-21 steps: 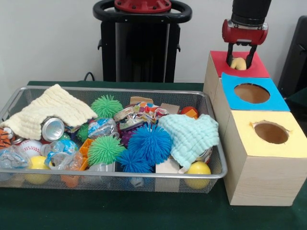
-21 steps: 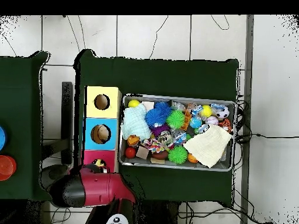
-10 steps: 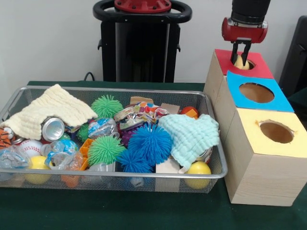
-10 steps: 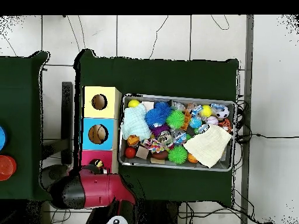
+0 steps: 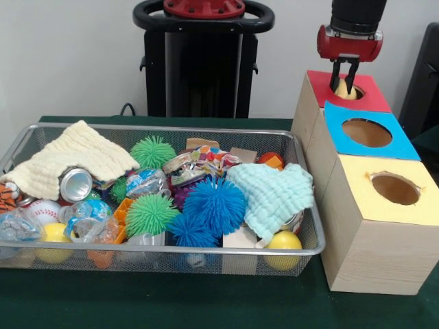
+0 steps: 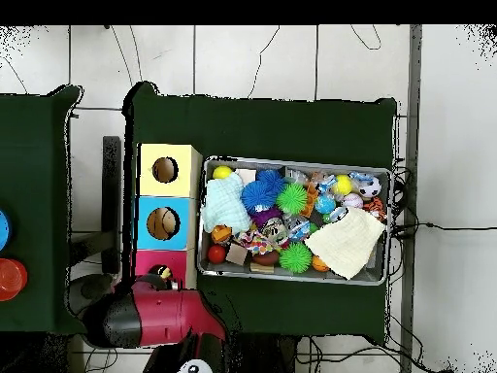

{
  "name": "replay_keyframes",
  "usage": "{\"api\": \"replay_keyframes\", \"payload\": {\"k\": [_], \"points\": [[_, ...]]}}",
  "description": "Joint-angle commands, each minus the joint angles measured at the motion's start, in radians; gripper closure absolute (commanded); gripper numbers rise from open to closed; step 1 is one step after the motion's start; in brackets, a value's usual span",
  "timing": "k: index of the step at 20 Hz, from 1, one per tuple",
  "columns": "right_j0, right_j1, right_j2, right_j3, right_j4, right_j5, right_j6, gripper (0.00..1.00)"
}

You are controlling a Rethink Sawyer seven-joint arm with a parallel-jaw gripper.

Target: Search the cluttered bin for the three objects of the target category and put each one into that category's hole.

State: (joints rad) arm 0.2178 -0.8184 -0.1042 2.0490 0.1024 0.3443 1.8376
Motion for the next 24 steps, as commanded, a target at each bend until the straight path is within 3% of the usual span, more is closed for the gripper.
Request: {"api": "replay_keyframes", "payload": {"k": [1, 9, 16, 24], "points": [[-0.023, -0.113, -0.036, 0.023, -0.052, 0.070, 0.096, 1.00], [-0.038, -0.095, -0.026, 0.034, -0.049, 0.045, 0.099, 1.00], [0.004, -0.126, -0.048, 0.009, -0.034, 0.136, 0.127, 1.00], [-0.005, -0.101, -0.035, 0.016, -0.027, 0.091, 0.131, 1.00]]}}
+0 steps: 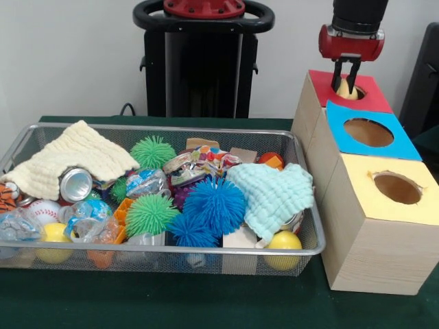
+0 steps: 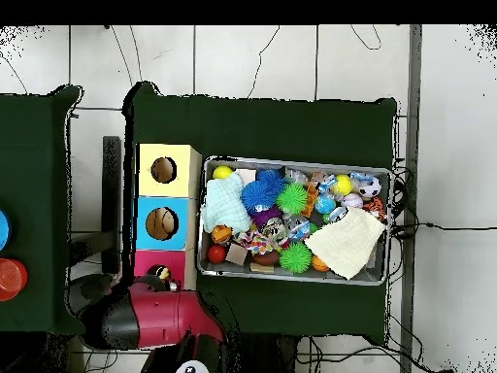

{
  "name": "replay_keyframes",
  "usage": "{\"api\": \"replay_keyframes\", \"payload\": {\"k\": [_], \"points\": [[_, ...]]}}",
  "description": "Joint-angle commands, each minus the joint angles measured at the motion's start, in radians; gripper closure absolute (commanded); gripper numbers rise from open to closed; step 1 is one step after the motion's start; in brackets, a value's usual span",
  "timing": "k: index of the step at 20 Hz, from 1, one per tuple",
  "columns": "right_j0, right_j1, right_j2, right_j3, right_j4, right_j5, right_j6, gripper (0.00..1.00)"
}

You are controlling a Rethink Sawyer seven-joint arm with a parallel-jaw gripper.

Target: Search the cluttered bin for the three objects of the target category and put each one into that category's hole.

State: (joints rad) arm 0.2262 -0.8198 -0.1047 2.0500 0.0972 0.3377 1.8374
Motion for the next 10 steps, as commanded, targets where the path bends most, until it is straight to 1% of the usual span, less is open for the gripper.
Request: {"api": "replay_keyframes", "payload": {"k": [1, 4, 10], "points": [[-0.011, -0.100, -0.036, 0.021, -0.023, 0.090, 0.133, 1.00], [-0.010, -0.089, -0.036, 0.022, -0.026, 0.068, 0.136, 1.00], [-0.011, -0.102, -0.037, 0.033, -0.025, 0.078, 0.134, 1.00]]}}
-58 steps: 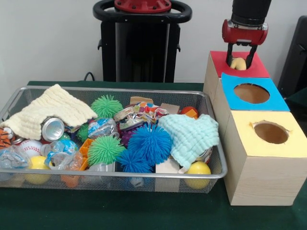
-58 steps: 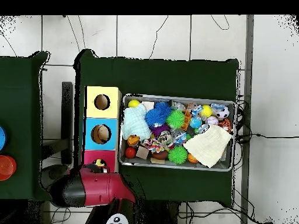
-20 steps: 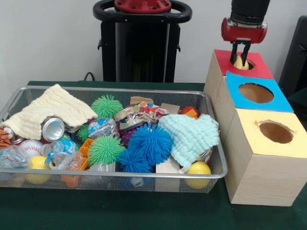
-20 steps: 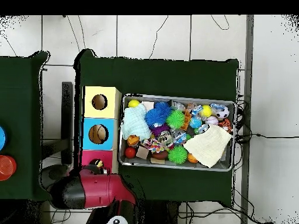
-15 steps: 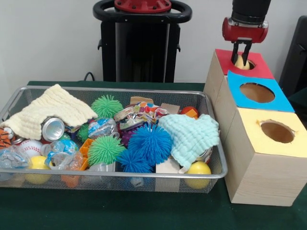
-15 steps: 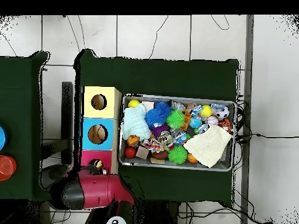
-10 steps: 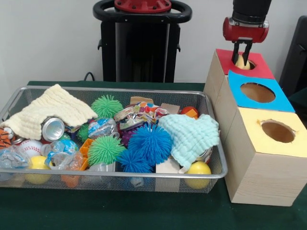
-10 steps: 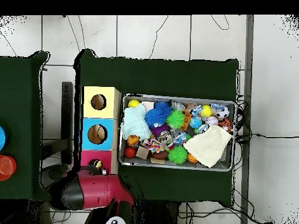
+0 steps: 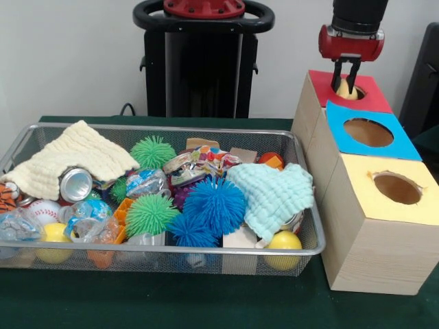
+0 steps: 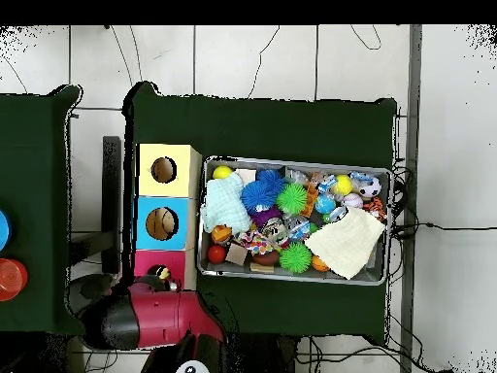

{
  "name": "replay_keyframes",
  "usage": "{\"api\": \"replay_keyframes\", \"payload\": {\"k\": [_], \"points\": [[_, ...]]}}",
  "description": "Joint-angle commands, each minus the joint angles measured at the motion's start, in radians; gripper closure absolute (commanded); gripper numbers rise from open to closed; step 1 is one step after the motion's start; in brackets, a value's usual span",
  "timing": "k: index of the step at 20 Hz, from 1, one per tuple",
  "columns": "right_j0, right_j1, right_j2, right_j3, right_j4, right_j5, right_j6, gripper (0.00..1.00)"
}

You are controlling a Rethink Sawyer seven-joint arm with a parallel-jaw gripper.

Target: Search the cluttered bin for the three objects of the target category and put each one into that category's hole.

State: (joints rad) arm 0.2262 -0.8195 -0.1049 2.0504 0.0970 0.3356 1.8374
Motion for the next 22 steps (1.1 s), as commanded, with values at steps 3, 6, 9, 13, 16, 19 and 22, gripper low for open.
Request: {"api": "replay_keyframes", "payload": {"k": [3, 6, 9, 13, 16, 19, 22], "points": [[-0.017, -0.097, -0.034, 0.027, -0.027, 0.079, 0.128, 1.00], [-0.018, -0.092, -0.038, 0.024, -0.025, 0.075, 0.133, 0.00], [-0.017, -0.093, -0.038, 0.026, -0.022, 0.075, 0.136, 0.00], [-0.023, -0.097, -0.029, 0.035, -0.015, 0.072, 0.137, 0.00], [-0.022, -0.097, -0.032, 0.037, -0.012, 0.071, 0.142, 0.00], [-0.020, -0.097, -0.034, 0.036, -0.012, 0.069, 0.144, 0.00], [-0.015, -0.123, -0.046, 0.027, -0.012, 0.115, 0.142, 0.00]]}}
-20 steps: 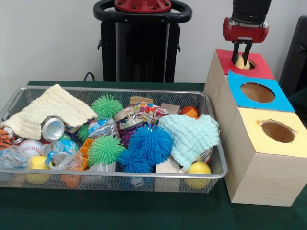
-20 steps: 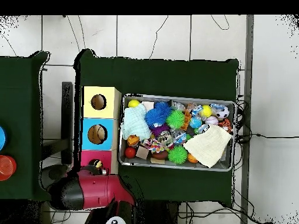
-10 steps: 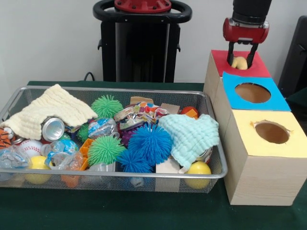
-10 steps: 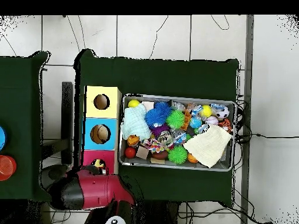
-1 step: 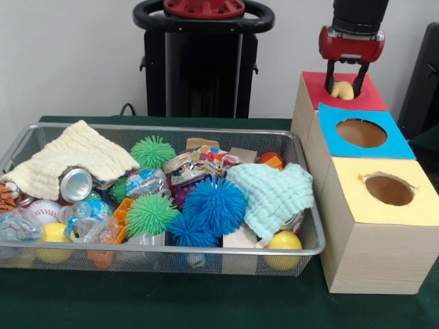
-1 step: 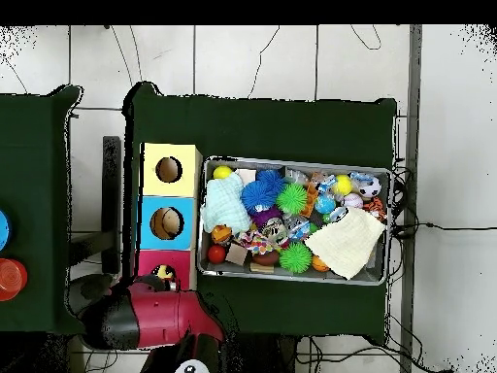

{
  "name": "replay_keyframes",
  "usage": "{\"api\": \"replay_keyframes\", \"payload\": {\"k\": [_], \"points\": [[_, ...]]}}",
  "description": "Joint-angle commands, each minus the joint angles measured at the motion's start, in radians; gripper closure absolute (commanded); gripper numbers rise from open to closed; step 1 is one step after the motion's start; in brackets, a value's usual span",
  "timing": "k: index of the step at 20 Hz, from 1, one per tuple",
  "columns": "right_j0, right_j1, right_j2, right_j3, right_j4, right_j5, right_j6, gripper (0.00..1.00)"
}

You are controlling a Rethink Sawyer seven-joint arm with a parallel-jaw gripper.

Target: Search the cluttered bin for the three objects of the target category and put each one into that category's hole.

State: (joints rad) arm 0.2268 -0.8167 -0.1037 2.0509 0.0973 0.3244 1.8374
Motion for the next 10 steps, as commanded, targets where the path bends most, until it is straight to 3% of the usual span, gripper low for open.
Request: {"api": "replay_keyframes", "payload": {"k": [1, 4, 10], "points": [[-0.011, -0.140, -0.055, 0.023, -0.011, 0.156, 0.142, 0.00], [0.014, -0.195, -0.089, -0.020, -0.026, 0.305, 0.136, 0.00], [0.013, -0.243, -0.095, -0.045, -0.034, 0.399, 0.116, 0.00]]}}
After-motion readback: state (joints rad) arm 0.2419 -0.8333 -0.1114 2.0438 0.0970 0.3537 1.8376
